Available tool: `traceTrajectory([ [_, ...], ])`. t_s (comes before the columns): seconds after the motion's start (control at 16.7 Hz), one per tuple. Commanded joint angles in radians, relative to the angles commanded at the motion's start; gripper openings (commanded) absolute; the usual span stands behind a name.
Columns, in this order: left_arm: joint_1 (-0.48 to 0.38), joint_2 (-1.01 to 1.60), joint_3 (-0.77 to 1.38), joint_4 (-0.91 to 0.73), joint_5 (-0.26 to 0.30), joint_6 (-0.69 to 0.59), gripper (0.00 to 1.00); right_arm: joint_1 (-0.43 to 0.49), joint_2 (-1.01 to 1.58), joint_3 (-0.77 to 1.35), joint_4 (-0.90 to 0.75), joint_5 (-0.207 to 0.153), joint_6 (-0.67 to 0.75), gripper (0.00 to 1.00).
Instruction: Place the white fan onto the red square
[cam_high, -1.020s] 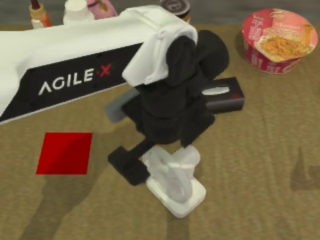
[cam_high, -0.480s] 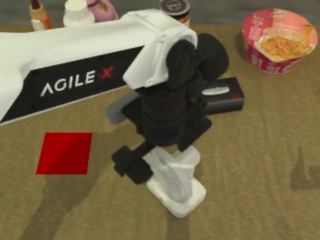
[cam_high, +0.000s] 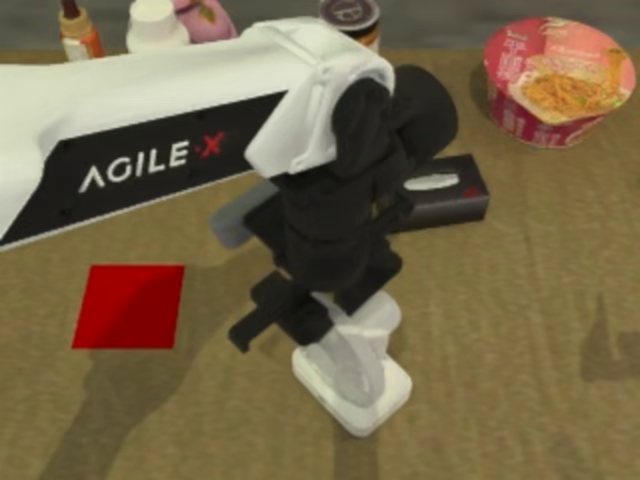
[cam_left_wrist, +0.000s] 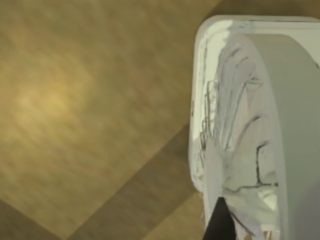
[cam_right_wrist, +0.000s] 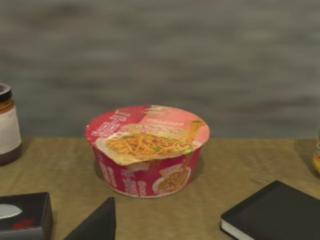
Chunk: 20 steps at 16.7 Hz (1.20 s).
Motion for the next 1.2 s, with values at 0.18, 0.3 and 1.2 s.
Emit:
traceTrajectory([
  [0.18,0.0,0.0,0.0,0.0,0.0,0.0,0.0,0.0,0.0,0.0,0.0,0.0,0.0,1.0],
  [0.3,0.0,0.0,0.0,0.0,0.0,0.0,0.0,0.0,0.0,0.0,0.0,0.0,0.0,1.0],
  [1.2,0.019,-0.013,0.191,-0.196,0.0,-0.001,0.0,0.0,0.0,0.0,0.0,0.0,0.0,1.0],
])
